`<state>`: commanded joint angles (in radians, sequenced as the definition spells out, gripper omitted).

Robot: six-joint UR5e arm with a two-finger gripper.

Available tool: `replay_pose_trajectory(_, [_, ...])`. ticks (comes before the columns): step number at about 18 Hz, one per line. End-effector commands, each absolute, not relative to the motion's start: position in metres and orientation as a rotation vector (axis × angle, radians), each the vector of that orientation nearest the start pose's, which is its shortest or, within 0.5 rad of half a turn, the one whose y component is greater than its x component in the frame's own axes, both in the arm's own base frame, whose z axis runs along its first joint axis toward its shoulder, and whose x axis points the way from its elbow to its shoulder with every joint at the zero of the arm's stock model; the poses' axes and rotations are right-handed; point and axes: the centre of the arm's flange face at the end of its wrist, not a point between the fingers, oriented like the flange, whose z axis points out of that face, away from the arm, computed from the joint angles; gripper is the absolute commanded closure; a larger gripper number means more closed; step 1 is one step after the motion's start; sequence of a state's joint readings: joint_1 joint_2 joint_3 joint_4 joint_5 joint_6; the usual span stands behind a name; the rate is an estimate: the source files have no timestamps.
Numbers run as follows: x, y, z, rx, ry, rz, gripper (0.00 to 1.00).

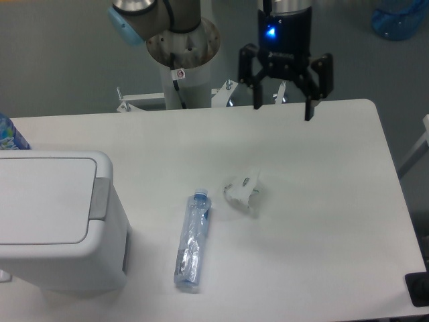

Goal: Open the trash can
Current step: 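Move the open gripper across the table to above the white trash can lid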

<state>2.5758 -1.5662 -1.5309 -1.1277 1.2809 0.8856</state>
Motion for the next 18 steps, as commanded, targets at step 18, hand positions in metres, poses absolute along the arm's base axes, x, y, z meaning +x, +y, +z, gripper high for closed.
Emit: replay_pose_trajectory(18, [-0.254,0.552,0.528,-2.495,-0.154,0.129,0.00])
